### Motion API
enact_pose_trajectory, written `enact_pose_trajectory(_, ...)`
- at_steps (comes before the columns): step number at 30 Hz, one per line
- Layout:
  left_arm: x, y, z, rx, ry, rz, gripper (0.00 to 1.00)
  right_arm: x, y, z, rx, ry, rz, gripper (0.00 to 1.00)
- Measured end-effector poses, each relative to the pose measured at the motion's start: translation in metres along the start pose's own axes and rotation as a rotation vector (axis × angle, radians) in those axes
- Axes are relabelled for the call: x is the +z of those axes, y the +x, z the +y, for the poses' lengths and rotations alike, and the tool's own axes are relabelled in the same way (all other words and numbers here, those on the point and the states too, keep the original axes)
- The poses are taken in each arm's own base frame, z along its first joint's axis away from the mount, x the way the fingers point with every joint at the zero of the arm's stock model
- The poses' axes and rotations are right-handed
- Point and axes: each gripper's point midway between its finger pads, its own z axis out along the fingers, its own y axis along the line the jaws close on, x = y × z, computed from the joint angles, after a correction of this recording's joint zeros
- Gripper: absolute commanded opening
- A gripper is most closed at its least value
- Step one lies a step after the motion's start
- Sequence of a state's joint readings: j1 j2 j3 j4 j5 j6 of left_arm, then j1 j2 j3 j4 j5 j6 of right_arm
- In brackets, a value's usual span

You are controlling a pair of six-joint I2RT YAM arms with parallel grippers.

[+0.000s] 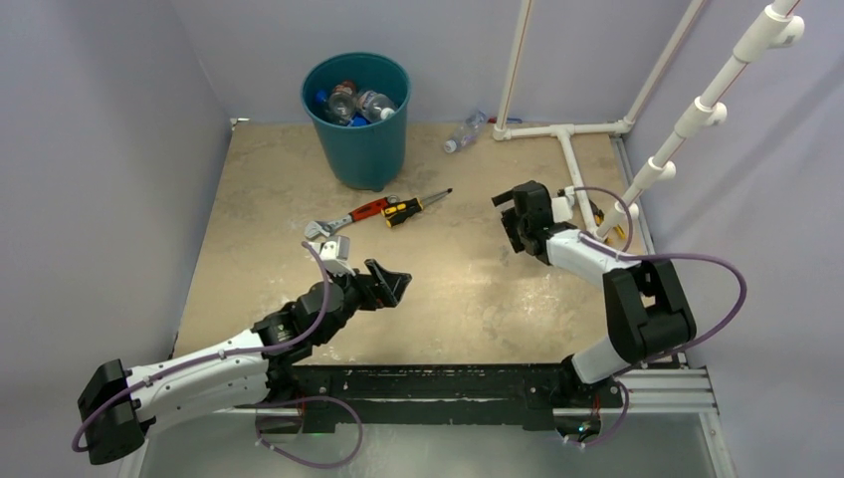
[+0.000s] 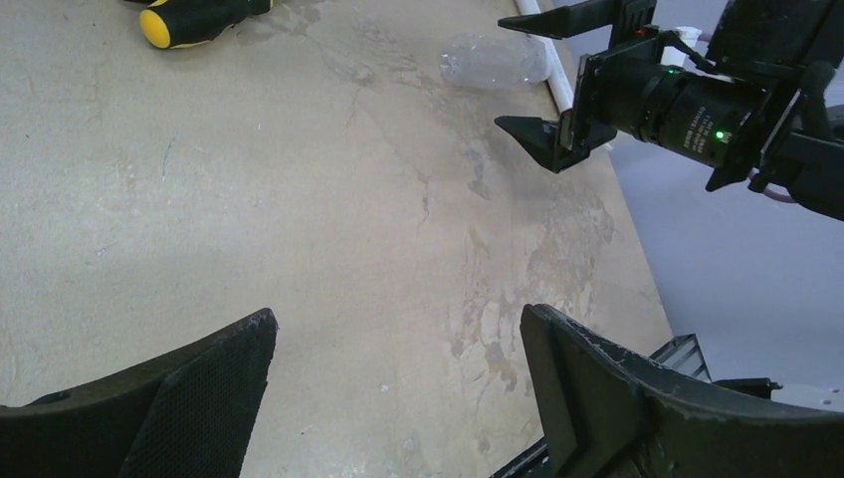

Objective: Put the plastic bottles in the bin
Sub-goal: Pick up the plastic bottle at the center of the board.

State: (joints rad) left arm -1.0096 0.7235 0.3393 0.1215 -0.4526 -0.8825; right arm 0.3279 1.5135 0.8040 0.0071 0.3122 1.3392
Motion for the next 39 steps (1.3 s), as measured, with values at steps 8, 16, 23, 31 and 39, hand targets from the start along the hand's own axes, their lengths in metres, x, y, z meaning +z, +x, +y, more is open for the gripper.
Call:
enact_pose_trajectory(8,-0.003,-0.006,-0.007,-0.017,0.031,-0.016,0.92,0.030,0.001,-0.009,0.126,0.113,-0.043,0.99)
enact_pose_trajectory(16,-0.009,-0.011,-0.011,-0.049,0.061,-0.032,0.92,0.045,-0.003,-0.010,0.227,0.146,-0.089,0.99)
enact_pose_trajectory(23,-0.012,-0.007,-0.007,-0.071,0.066,-0.028,0.92,0.066,-0.009,0.001,0.319,0.168,-0.122,0.98)
enact_pose_trajectory(31,-0.014,-0.009,-0.008,-0.078,0.071,-0.032,0.92,0.078,-0.015,0.004,0.365,0.153,-0.135,0.80)
enact_pose_trajectory(39,-0.012,-0.005,-0.006,-0.081,0.061,-0.022,0.91,0.081,-0.011,0.002,0.360,0.137,-0.117,0.59)
